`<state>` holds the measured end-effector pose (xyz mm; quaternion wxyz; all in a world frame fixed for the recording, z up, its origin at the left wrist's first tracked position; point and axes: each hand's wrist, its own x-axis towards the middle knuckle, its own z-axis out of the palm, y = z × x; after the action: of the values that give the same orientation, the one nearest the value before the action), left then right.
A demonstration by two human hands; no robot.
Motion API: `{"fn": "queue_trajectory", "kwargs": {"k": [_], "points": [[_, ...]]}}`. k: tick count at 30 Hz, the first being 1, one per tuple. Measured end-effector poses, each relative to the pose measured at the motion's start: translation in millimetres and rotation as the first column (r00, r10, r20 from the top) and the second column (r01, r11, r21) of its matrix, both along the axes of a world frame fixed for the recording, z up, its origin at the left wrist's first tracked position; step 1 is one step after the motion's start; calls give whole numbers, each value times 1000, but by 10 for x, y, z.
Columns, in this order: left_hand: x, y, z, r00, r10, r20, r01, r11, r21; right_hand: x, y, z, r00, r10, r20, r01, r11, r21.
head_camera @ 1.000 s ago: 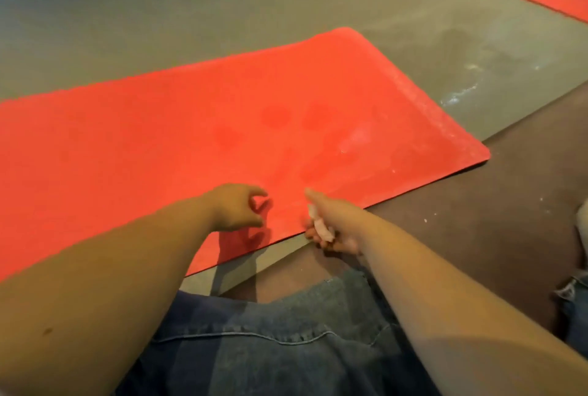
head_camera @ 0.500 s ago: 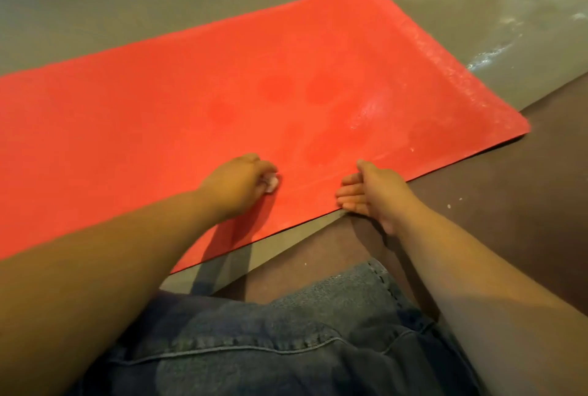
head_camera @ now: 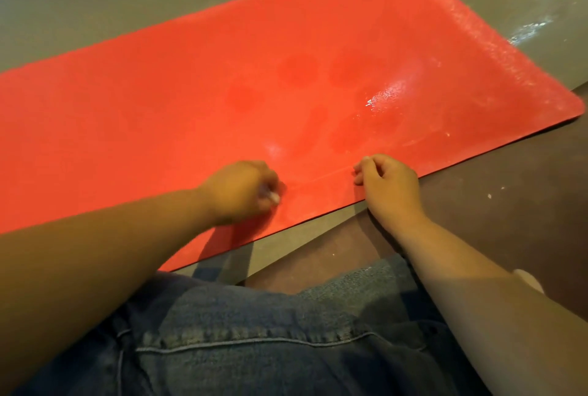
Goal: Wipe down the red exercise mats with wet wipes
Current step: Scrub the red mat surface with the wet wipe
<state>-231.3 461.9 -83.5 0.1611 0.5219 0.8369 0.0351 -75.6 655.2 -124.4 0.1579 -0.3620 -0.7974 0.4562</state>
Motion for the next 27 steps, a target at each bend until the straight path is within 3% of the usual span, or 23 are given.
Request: {"fn": "queue_trajectory", "kwargs": {"k": [2, 4, 6, 8, 9, 12, 15, 17, 19, 21, 22, 23, 25, 27], "points": [[188, -28, 15, 959, -249, 137, 255, 967, -26, 26, 14, -26, 1000, -12, 3, 12, 1000, -25], [60, 10, 11, 942, -319, 105, 327, 942, -78, 29, 28, -34, 1000, -19, 6, 19, 998, -60], [-139, 97, -33, 993, -117, -15, 116, 991, -70, 39, 38, -39, 1000, -17, -2, 17, 996, -82], [-209, 179, -74, 983, 148, -107, -146, 989, 32, 85, 35, -44, 1000, -11, -14, 10, 996, -90], [-173, 203, -90, 980, 171, -105, -165, 984, 66, 106, 36, -49, 1000, -5, -21, 3, 996, -90], [113, 90, -87, 994, -102, 35, 101, 995, 27, 159, 40, -58, 998, -1, -55, -6, 992, -123], [224, -45, -55, 940, -322, 112, 330, 942, -57, 172, 45, -50, 997, -7, -74, -2, 991, -130], [18, 20, -78, 981, -194, -8, 194, 980, -36, 200, 37, -51, 997, -6, -77, 0, 997, -72], [-218, 155, -96, 979, 149, -139, -145, 989, 42, 270, 71, -85, 998, -16, -66, 20, 998, 65], [-232, 287, -126, 924, 355, -143, -340, 933, 117, 326, 150, -109, 998, -53, -37, 59, 977, 207], [-134, 333, -144, 931, 350, -99, -338, 933, 124, 340, 199, -117, 996, -83, -35, 89, 969, 231], [17, 347, -146, 961, 272, -56, -265, 958, 108, 344, 239, -123, 993, -112, -40, 118, 966, 229], [355, 279, -117, 997, -63, 35, 60, 995, 78, 335, 275, -134, 988, -149, -42, 155, 963, 222], [525, 191, -95, 926, -368, 84, 367, 930, 27, 321, 261, -153, 987, -159, -25, 160, 958, 240]]}}
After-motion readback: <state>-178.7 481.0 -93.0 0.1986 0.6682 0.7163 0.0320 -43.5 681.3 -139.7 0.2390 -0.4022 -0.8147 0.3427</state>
